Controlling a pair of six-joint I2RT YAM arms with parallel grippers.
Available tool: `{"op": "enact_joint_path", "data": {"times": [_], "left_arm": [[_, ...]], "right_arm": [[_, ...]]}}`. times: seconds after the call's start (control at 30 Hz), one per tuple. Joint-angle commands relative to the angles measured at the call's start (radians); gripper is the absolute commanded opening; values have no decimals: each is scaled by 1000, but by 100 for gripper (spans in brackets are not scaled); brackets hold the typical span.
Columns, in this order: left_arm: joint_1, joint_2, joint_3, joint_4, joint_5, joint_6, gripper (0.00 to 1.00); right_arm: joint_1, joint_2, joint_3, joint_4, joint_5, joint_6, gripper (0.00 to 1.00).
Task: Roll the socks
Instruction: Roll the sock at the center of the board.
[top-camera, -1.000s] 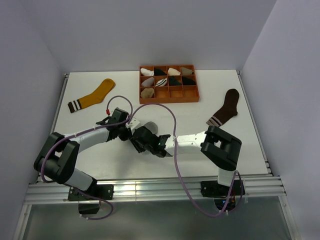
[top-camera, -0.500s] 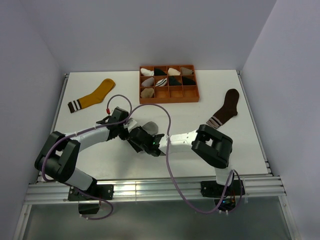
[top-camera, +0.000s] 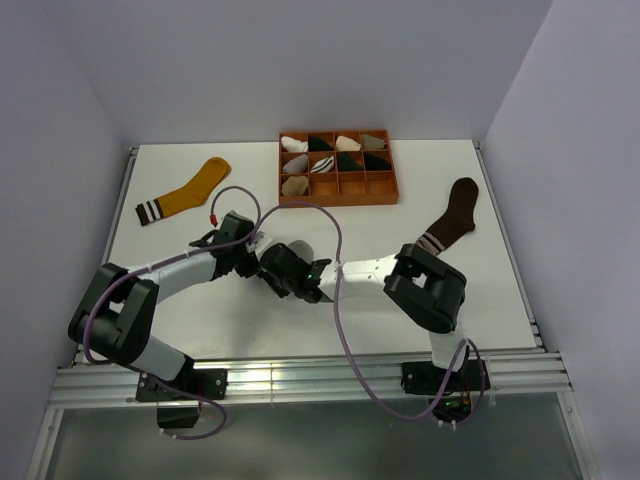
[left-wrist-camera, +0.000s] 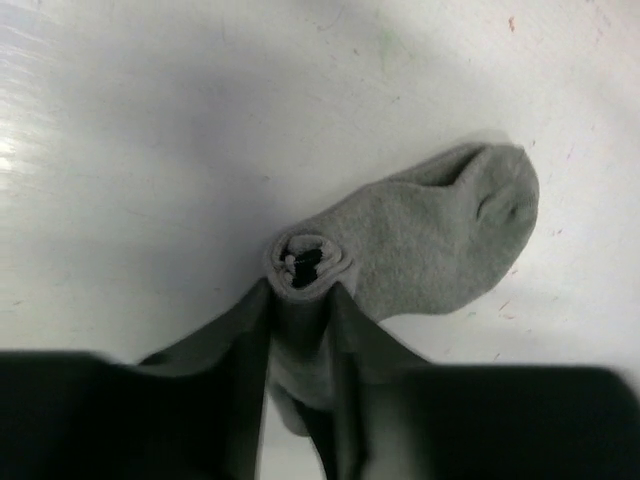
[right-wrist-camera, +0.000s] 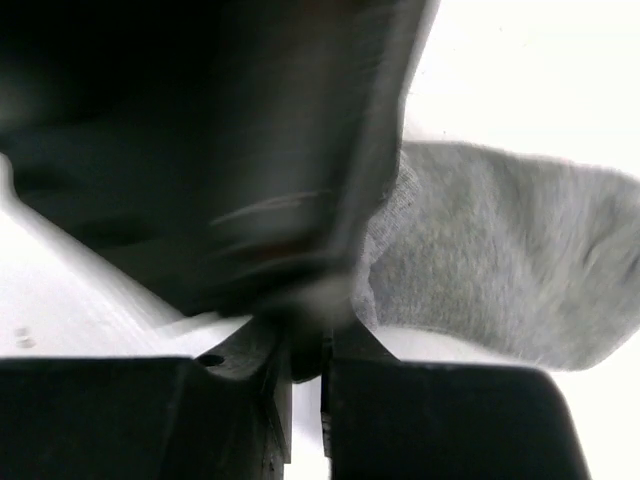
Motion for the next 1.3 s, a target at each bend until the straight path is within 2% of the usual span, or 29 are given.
{"op": "enact_joint_path", "data": {"times": [0.0, 0.07, 0.2, 0.3, 0.43, 0.53, 0.7, 1.0, 1.13, 1.23, 1.27], "left_arm": [[-32, -72, -10, -77, -32, 16, 39], [-23, -112, -10, -76, -39, 4, 45], [11, -205, -35, -54, -58, -36, 56], [19, -276, -74, -34, -81, -69, 62], [25, -341, -148, 36, -76, -59, 63], [25, -356, -208, 120, -17, -54, 63], [23, -339, -283, 239, 51, -94, 63], [3, -246, -343, 414, 50, -180, 62], [-1, -209, -366, 474, 22, -215, 60], [-1, -172, -355, 455, 22, -218, 55], [-1, -163, -354, 449, -8, -218, 50]], "right_arm": [[-141, 60, -76, -144, -302, 68, 0], [-170, 39, -90, -143, -380, 67, 0], [-232, 34, -73, -176, -645, 58, 0], [-269, 53, -24, -239, -732, 45, 0], [-312, 89, 54, -282, -917, 38, 0], [-351, 138, 111, -311, -999, 45, 0], [-402, 223, 212, -394, -1062, 55, 0], [-425, 307, 285, -419, -1129, 78, 0], [-430, 333, 294, -416, -1138, 95, 0], [-431, 333, 286, -399, -1134, 107, 0], [-431, 332, 285, -394, -1129, 116, 0]]}}
